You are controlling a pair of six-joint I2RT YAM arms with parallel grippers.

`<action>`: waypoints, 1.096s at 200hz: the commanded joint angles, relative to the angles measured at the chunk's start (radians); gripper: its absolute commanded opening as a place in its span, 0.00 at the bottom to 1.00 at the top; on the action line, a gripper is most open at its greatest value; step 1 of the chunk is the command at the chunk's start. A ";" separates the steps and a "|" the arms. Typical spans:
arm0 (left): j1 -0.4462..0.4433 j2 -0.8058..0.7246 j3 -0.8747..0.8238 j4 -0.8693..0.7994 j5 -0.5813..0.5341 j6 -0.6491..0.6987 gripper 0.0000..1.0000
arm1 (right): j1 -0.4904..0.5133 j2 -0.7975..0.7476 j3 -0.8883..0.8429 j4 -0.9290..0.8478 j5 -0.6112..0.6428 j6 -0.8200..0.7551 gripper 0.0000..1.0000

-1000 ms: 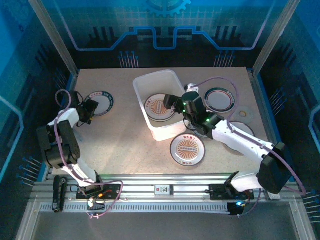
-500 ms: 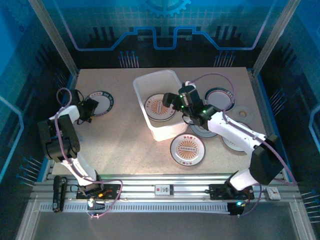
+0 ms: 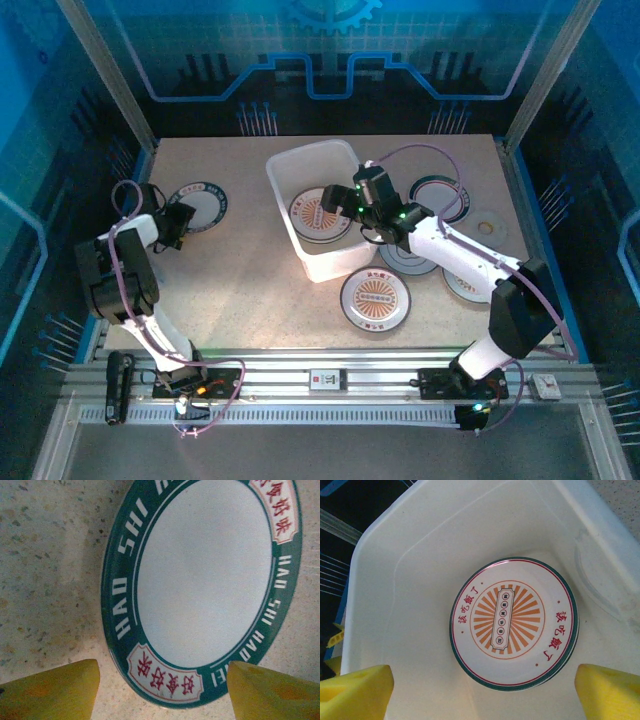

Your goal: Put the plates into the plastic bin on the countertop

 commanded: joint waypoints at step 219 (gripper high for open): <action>0.011 0.035 0.016 0.085 0.078 0.043 0.07 | 0.046 -0.098 -0.046 0.002 0.061 0.007 0.71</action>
